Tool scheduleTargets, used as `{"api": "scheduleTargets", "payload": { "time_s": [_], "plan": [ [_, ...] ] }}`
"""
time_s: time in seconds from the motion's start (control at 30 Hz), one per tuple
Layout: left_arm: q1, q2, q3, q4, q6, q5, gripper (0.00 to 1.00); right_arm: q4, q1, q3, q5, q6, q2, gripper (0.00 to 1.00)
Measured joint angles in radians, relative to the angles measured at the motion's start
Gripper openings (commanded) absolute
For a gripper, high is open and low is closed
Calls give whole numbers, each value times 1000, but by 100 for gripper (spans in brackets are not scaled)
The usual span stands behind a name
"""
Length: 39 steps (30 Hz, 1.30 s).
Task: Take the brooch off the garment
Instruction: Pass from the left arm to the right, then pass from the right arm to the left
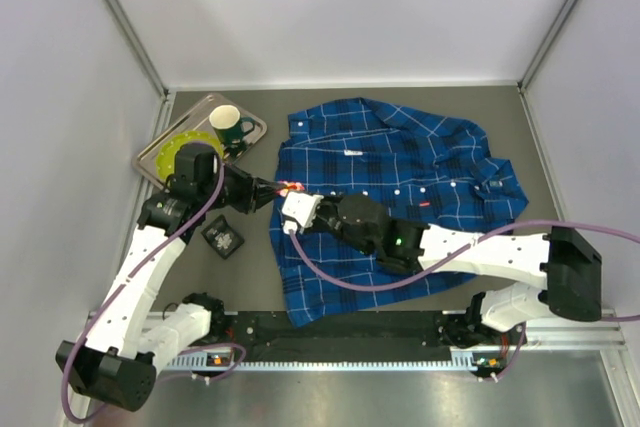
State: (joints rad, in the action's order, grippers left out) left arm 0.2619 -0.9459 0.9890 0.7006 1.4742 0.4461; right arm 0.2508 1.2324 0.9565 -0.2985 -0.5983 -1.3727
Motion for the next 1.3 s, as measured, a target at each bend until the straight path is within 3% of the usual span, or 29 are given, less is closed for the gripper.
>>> {"api": "scheduleTargets", "payload": {
  "time_s": [0.07,0.3,0.4,0.53,0.7,0.83,1.3],
  "plan": [
    [-1,5,0,-7,-26,-2,0,-17,2,12,-27,31,-3,37],
    [-1,42,-5,-49,-232,-44,0,-211,-14,27,-45,309,20,56],
    [-3,58,-35,-121,-347,-34,0,-346,-58,34,54,525,47,56],
    [-5,61,-64,-205,-486,10,0,-416,-200,41,338,848,71,57],
    [-5,101,-119,-319,-554,90,0,-284,-368,16,690,1221,74,57],
    [-5,154,-182,-389,-546,146,0,-144,-406,6,840,1404,33,58],
    [-5,209,-269,-549,-397,212,0,186,-440,-144,895,1644,-13,47]
  ]
}}
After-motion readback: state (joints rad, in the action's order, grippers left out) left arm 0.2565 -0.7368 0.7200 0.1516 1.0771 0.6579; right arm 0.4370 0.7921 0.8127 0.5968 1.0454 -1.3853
